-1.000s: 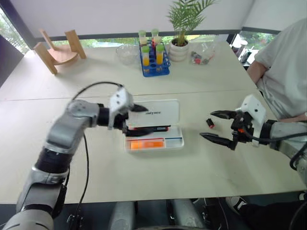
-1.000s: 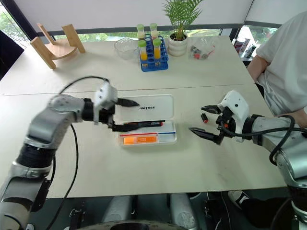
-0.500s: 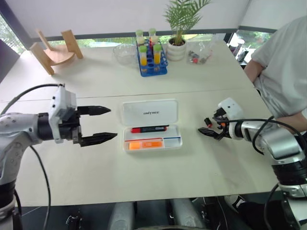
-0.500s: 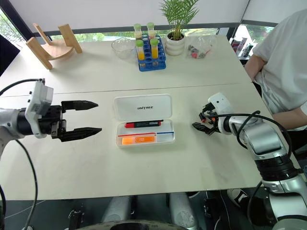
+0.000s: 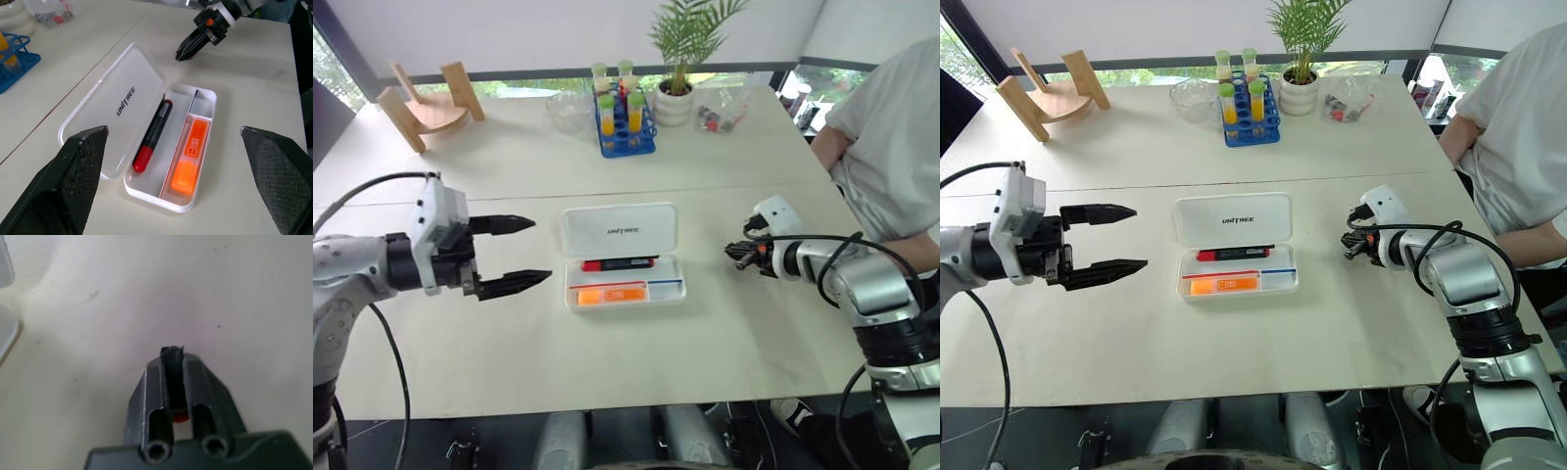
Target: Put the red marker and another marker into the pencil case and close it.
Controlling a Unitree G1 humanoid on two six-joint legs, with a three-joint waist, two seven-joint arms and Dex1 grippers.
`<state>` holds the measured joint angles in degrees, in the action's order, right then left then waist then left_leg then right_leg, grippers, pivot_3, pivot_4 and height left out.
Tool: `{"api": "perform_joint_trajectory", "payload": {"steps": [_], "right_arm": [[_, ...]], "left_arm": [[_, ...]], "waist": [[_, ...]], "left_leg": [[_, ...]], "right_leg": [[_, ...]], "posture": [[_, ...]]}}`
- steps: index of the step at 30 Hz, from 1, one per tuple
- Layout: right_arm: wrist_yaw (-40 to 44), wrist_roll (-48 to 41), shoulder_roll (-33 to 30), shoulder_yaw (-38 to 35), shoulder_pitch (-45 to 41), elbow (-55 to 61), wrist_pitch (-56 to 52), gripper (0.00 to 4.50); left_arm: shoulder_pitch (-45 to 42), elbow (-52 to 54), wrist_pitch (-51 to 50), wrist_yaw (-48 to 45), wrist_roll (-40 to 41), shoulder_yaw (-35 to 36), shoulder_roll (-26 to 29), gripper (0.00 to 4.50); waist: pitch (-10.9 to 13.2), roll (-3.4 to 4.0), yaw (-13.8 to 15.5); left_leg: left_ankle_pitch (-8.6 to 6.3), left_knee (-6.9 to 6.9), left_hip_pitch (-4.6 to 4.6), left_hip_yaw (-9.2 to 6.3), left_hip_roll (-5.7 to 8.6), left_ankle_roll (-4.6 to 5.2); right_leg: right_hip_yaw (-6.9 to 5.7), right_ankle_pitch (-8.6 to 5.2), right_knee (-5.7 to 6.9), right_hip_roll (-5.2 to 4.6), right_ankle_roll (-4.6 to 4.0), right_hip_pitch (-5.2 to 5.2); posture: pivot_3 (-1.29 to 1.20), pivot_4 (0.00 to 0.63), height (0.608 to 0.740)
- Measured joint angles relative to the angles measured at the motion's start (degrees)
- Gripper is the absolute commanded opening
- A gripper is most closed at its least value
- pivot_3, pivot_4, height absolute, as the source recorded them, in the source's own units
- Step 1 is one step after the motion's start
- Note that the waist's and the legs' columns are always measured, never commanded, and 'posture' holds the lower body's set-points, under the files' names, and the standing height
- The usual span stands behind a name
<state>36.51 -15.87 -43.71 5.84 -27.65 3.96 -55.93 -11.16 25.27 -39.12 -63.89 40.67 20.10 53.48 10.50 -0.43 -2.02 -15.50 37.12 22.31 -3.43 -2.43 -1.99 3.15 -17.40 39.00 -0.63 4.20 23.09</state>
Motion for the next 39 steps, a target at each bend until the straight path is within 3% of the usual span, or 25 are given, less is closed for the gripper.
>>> {"api": "perform_joint_trajectory", "payload": {"steps": [5, 10, 23, 37, 38, 39], "right_arm": [[8.37, -1.44, -4.84, -0.18, 3.14, 6.21, 7.26, 0.05], [24.61, -5.43, -11.38, -1.07, 4.02, 17.54, 19.97, 0.05], [34.71, 5.7, -2.11, 16.0, -4.76, 5.75, 36.46, 0.05], [37.02, 8.39, 3.08, 17.39, -8.57, 0.18, 37.6, 0.05], [37.18, 8.46, 3.09, 17.4, -8.57, 0.0, 37.6, 0.91], [37.29, 8.61, 3.1, 17.4, -8.57, -0.37, 37.62, 1.26]], "left_arm": [[0.98, -2.56, 0.81, -2.17, -0.01, 0.47, 1.82, 4.5], [0.31, -5.25, 3.07, -3.68, -1.11, -1.19, 2.41, 4.5], [1.32, -4.12, 4.64, -2.87, -1.73, -3.11, 2.5, 4.5], [4.84, -1.43, 4.33, -0.79, -1.14, -1.0, 2.75, 4.5], [4.83, -1.43, 4.33, -0.73, -1.14, -1.0, 2.75, 4.5], [4.83, -1.43, 4.33, -0.68, -1.14, -1.0, 2.75, 4.5]], "waist": [[0.18, 0.17, -0.09], [0.34, 0.15, -0.56], [0.46, -0.04, -0.46], [0.48, -0.05, -0.36], [0.48, -0.05, -0.37], [0.48, -0.05, -0.39]], "left_leg": [[-0.01, -0.11, 0.14, 0.02, -0.01, 0.01], [-0.01, -0.15, 0.08, 0.02, -0.09, 0.02], [-0.01, -0.11, 0.12, 0.06, -0.08, 0.01], [0.0, -0.07, 0.12, 0.04, -0.07, 0.0], [0.0, -0.08, 0.12, 0.04, -0.07, 0.0], [0.0, -0.08, 0.12, 0.04, -0.08, 0.0]], "right_leg": [[0.0, -0.01, 0.0, 0.01, 0.0, 0.22], [-0.01, -0.02, 0.0, 0.09, -0.02, 0.2], [-0.01, -0.02, 0.0, 0.03, -0.04, 0.23], [-0.03, -0.01, 0.0, 0.01, -0.04, 0.21], [-0.03, -0.01, 0.0, 0.01, -0.04, 0.21], [-0.03, -0.01, 0.0, 0.01, -0.04, 0.21]], "posture": [[0.0, 0.15, 0.74], [0.0, 0.15, 0.74], [0.0, 0.15, 0.74], [0.0, 0.15, 0.74], [0.0, 0.15, 0.74], [0.0, 0.15, 0.74]]}}
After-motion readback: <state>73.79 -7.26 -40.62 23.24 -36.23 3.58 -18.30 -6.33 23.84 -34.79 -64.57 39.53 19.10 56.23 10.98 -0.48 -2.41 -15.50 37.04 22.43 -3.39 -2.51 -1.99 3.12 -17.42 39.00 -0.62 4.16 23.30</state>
